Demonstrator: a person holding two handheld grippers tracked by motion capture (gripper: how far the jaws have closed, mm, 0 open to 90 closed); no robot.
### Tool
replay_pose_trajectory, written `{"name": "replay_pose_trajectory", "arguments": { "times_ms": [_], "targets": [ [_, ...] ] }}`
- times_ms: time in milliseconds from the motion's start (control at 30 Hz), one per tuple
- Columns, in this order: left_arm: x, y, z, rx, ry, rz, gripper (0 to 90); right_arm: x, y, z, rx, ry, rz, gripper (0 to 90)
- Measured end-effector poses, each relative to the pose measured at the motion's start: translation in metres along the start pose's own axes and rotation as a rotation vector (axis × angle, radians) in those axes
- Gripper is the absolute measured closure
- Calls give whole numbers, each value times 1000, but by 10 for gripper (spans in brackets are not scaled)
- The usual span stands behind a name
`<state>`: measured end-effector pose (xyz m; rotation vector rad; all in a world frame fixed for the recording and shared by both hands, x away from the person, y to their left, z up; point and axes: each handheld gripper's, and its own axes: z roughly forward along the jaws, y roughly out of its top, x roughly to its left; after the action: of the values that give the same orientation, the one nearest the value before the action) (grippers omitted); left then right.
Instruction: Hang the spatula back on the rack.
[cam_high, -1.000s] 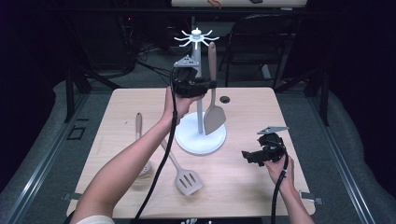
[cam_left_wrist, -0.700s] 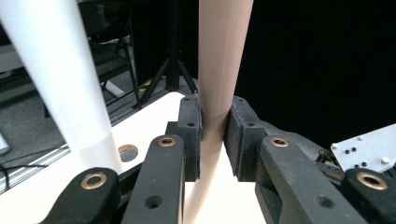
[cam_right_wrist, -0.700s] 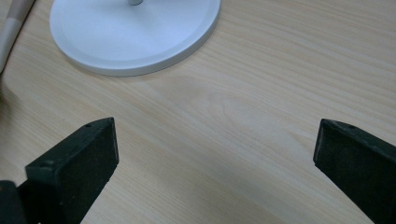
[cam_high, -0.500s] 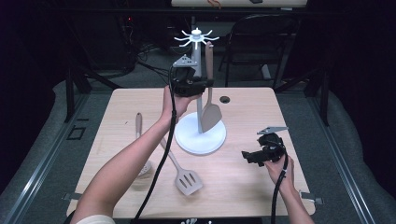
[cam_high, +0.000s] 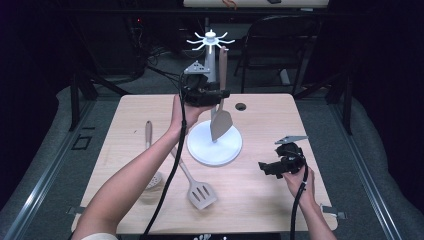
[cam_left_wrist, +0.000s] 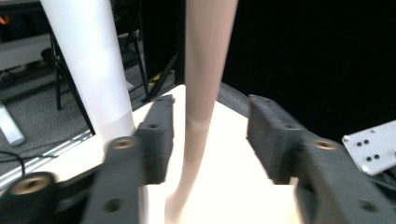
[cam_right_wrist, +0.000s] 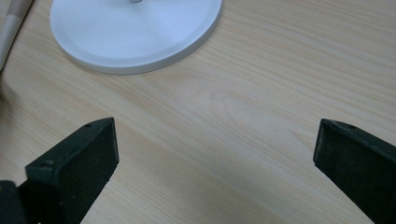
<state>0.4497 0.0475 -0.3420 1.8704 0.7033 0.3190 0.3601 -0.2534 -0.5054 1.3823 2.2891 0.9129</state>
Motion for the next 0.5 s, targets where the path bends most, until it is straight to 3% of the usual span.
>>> {"name": "replay_pose_trajectory", "arguments": {
  "times_ms": [167,300,500],
  "targets": [
    [-2,-4,-4,7,-32,3,358,0,0,1,-6,8,0,0],
    [-4,-9,-11,32,-41,16,189,0,0,1,-7,14,3,0],
    [-2,-12,-23,36,-57,9,134,0,-1,1,5,7,-5,0]
  ]
}}
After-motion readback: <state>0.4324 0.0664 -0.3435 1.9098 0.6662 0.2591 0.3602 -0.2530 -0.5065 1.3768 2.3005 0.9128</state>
